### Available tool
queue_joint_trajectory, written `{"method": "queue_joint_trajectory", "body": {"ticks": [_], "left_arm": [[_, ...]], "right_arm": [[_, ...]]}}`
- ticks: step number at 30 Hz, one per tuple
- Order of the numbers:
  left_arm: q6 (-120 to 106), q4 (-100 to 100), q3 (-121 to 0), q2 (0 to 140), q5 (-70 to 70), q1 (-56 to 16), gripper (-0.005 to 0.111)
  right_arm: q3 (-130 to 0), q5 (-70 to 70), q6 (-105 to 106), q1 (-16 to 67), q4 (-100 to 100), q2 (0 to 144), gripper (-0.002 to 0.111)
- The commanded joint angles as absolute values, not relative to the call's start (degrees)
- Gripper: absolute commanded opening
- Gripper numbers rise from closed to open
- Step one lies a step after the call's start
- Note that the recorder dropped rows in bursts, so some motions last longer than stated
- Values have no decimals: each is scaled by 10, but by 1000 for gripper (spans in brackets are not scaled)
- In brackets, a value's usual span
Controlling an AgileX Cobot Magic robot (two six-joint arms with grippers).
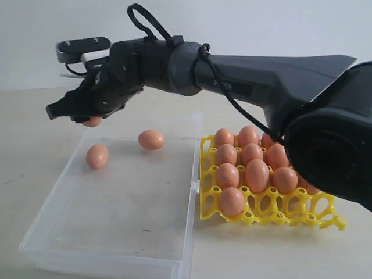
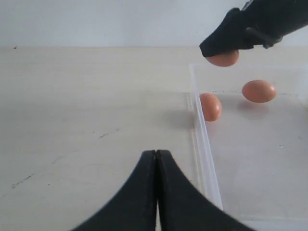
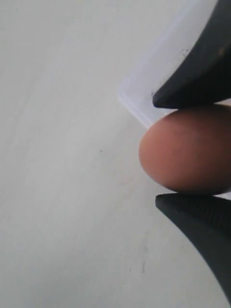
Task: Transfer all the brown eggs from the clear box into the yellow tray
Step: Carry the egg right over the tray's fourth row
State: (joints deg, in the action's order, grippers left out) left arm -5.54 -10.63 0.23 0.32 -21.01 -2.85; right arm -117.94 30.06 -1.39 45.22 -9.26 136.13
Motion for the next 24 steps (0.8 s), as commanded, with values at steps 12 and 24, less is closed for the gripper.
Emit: {"method": "queue_joint_trajectory", "body": {"ticks": [12, 24], "left_arm": [[-57, -108, 0, 0, -208, -28, 0], [-57, -108, 0, 0, -208, -28, 0]], "right_arm": [[-787, 133, 49, 466, -16, 1012, 0], [-185, -325, 38, 466, -286, 727, 0]]}}
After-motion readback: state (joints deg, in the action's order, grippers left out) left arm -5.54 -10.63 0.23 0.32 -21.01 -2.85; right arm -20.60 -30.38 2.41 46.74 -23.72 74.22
